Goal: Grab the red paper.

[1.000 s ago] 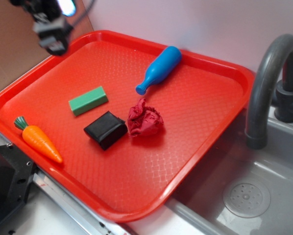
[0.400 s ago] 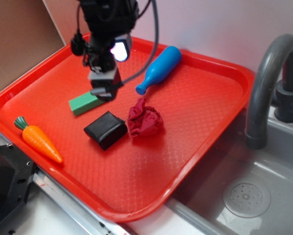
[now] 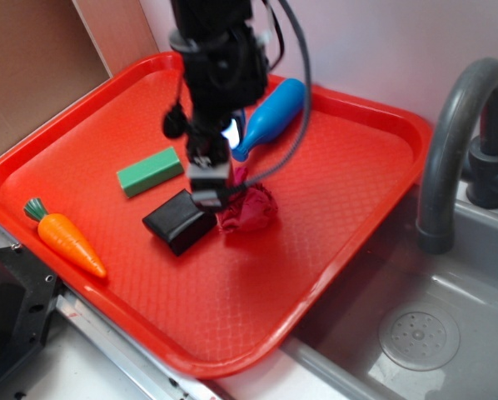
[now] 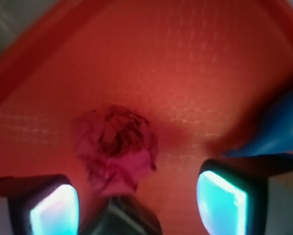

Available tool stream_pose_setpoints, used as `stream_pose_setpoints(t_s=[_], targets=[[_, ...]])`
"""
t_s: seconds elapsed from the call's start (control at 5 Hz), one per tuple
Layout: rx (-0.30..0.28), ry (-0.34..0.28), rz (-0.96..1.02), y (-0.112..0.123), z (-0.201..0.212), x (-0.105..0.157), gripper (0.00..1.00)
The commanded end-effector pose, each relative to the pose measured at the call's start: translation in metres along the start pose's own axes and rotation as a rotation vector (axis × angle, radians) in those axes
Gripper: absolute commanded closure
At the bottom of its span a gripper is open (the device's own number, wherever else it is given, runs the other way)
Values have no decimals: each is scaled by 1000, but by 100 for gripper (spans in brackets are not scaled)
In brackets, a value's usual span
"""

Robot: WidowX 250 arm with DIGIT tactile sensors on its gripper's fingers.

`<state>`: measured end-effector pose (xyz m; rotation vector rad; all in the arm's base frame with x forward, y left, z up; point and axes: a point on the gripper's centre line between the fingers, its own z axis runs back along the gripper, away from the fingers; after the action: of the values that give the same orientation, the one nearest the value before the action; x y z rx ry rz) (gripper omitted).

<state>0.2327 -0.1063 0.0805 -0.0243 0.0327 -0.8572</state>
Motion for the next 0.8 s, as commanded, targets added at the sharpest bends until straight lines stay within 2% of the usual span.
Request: stream_pose_setpoints(t_s=[0.0,0.2,0.4,0.6], targets=[[-31,41,-54,-17,-23,16,0],[-77,59,-65,-18,-37,16,0],[-76,91,-71,-17,-46,18,0],[-84,94,-67,-19,-51,19,100]])
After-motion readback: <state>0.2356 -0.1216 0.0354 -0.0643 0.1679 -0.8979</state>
